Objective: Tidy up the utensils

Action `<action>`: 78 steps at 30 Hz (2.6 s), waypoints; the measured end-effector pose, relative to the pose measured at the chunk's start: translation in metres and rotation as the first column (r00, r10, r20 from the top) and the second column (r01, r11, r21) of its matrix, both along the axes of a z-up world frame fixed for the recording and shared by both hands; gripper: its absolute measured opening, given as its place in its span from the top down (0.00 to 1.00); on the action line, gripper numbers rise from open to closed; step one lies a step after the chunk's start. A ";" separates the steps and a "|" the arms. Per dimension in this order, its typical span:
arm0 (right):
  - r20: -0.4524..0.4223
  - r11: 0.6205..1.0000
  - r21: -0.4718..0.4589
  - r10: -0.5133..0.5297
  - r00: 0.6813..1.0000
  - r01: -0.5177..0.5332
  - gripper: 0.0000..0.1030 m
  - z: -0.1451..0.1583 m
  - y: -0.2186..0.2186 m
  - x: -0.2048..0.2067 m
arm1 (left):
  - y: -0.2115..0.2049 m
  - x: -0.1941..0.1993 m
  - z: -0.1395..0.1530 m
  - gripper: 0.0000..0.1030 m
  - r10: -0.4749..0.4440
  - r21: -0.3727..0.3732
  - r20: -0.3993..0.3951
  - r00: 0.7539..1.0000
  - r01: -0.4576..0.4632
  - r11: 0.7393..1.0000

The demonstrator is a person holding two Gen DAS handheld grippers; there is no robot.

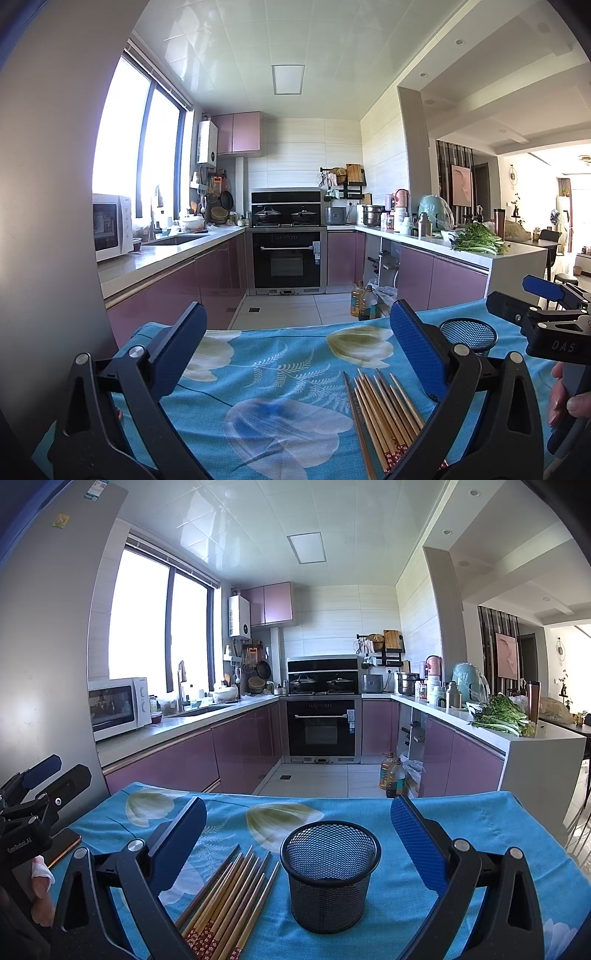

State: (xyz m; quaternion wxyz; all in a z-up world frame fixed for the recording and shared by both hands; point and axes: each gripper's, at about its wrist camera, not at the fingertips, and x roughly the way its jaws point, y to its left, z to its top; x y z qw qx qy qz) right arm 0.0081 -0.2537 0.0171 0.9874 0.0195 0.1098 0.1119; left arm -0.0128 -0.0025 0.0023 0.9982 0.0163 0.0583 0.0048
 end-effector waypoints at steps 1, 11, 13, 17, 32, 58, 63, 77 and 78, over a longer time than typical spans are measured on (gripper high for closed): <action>-0.002 1.000 0.001 0.002 1.000 -0.002 0.06 0.000 0.000 0.001 | 0.000 0.000 0.000 0.05 0.000 0.000 0.000 1.000 0.000 1.000; -0.001 1.000 0.000 -0.001 1.000 0.001 0.06 -0.001 0.001 0.000 | 0.000 0.000 0.000 0.05 0.000 0.000 0.000 1.000 0.000 1.000; -0.002 1.000 0.002 0.000 1.000 0.000 0.06 -0.001 0.001 0.001 | 0.000 0.000 0.000 0.05 -0.001 -0.001 0.000 1.000 0.001 1.000; -0.002 1.000 0.003 0.001 1.000 -0.001 0.06 -0.001 0.001 0.001 | 0.000 0.000 -0.001 0.05 -0.001 0.000 0.000 1.000 0.001 1.000; -0.004 1.000 0.002 -0.002 1.000 0.002 0.06 -0.003 0.002 0.002 | 0.000 -0.001 -0.001 0.05 -0.001 -0.001 0.000 1.000 0.001 1.000; -0.032 1.000 0.008 0.020 0.999 -0.020 0.06 -0.004 0.002 0.003 | -0.001 0.001 -0.005 0.05 -0.001 0.000 -0.031 1.000 0.001 1.000; -0.069 0.997 -0.008 0.071 0.995 -0.071 0.06 -0.009 0.005 -0.003 | 0.000 0.006 -0.008 0.05 -0.010 0.005 -0.066 0.998 0.010 1.000; -0.397 0.963 -0.107 0.187 0.899 -0.247 0.22 -0.068 0.042 0.009 | -0.006 0.045 -0.055 0.09 -0.034 0.114 -0.346 0.938 0.078 0.990; -0.425 0.962 -0.098 0.190 0.885 -0.253 0.26 -0.073 0.043 0.014 | -0.007 0.049 -0.061 0.10 -0.046 0.120 -0.371 0.927 0.097 0.988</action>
